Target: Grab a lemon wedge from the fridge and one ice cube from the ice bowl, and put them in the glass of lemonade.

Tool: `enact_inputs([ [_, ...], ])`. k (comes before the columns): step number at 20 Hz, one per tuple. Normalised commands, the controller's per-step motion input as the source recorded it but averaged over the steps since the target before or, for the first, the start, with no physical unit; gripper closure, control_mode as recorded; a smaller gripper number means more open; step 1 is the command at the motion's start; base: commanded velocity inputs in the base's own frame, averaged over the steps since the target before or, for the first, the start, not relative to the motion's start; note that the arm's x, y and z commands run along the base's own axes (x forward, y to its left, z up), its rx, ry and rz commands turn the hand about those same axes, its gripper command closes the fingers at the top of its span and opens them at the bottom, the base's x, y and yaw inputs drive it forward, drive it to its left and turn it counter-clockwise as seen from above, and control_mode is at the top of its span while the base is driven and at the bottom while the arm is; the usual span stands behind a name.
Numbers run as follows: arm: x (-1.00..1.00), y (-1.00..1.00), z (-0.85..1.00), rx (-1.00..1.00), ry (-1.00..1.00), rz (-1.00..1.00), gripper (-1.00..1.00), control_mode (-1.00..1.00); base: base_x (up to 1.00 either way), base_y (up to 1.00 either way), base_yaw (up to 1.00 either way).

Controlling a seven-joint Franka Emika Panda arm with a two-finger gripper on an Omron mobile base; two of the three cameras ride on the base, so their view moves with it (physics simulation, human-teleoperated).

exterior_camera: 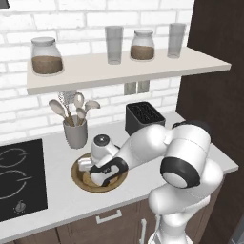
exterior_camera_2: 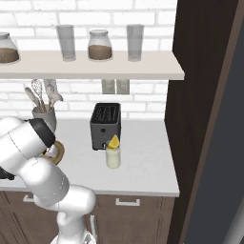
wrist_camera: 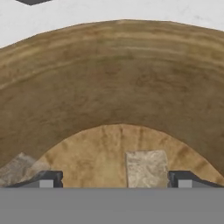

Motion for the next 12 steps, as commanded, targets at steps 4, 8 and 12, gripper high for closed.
enact_inputs([
  [4, 0.02, 0.00, 0.00, 0.00, -0.02, 0.00, -1.00, -1.00, 0.00, 0.00, 0.00],
  [8, 0.00, -0.02, 0.03, 0.00, 0.00, 0.00, -1.00, -1.00, 0.00, 0.00, 0.00],
  [12, 0.00, -0.02, 0.08, 0.00, 0.00, 0.00, -1.00, -1.00, 0.00, 0.00, 0.00],
])
